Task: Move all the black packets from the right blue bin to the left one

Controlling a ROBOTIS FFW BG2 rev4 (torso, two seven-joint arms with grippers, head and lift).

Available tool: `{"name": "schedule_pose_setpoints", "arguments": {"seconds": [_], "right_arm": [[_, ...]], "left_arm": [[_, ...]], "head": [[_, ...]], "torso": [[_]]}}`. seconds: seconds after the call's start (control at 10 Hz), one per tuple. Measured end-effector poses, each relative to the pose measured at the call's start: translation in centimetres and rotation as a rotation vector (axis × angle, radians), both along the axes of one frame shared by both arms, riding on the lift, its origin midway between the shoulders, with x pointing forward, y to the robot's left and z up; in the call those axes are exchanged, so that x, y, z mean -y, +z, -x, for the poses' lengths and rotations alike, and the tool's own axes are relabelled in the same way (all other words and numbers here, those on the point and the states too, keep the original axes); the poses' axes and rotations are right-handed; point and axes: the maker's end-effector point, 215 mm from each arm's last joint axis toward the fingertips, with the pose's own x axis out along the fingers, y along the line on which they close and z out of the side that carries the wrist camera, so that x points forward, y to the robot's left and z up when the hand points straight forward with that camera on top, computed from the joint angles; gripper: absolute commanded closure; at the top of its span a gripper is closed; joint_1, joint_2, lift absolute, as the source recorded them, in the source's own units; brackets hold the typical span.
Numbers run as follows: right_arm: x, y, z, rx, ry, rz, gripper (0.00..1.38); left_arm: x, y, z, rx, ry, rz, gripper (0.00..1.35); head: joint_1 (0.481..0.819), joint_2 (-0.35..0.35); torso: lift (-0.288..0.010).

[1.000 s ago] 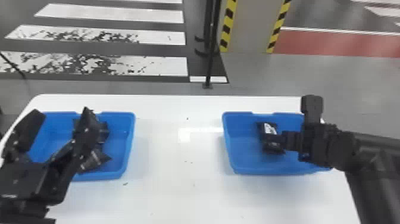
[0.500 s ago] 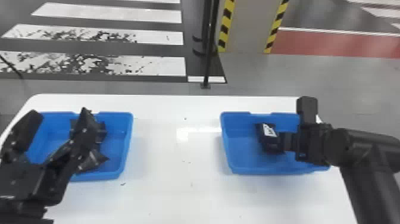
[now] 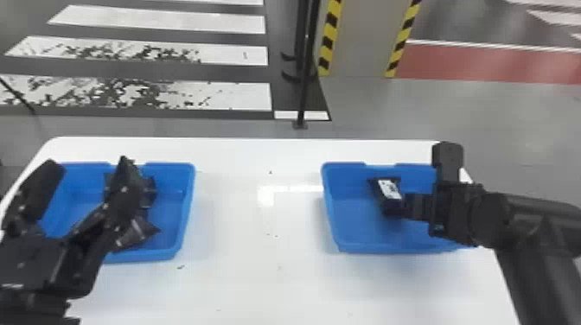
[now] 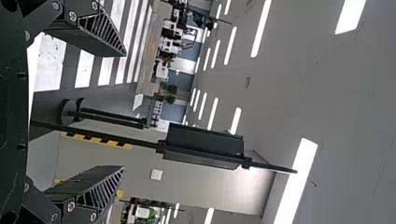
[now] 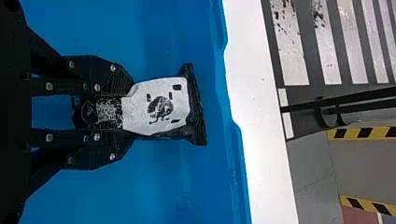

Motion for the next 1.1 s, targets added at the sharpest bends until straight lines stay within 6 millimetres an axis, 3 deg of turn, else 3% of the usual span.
{"name": "schedule_pose_setpoints", "arguments": {"seconds": [0.2, 0.5, 0.9, 1.1], "right_arm": [[-1.7, 1.6, -0.4, 0.112, 0.036, -0.042, 1.12], [-6.3, 7.1, 0.2, 0.318, 0.129, -0.139, 1.12], [-16.1, 17.2, -0.6, 0.659, 0.337, -0.428, 1.12], [-23.5, 19.5, 2.0, 0.692, 0.454, -0.583, 1.12]], "left_arm": [[-0.1, 0.4, 0.1, 0.015, 0.002, 0.002, 0.18], [0.0, 0.7, 0.2, 0.023, 0.002, 0.006, 0.18], [0.8, 0.5, -0.2, 0.017, -0.02, 0.037, 0.18], [1.4, -0.3, -0.6, -0.017, -0.052, 0.079, 0.18]], "head": [[0.695, -0.09], [0.695, -0.047], [0.687, 0.057], [0.681, 0.124]], "torso": [[-0.14], [-0.14], [-0.14], [-0.14]]}}
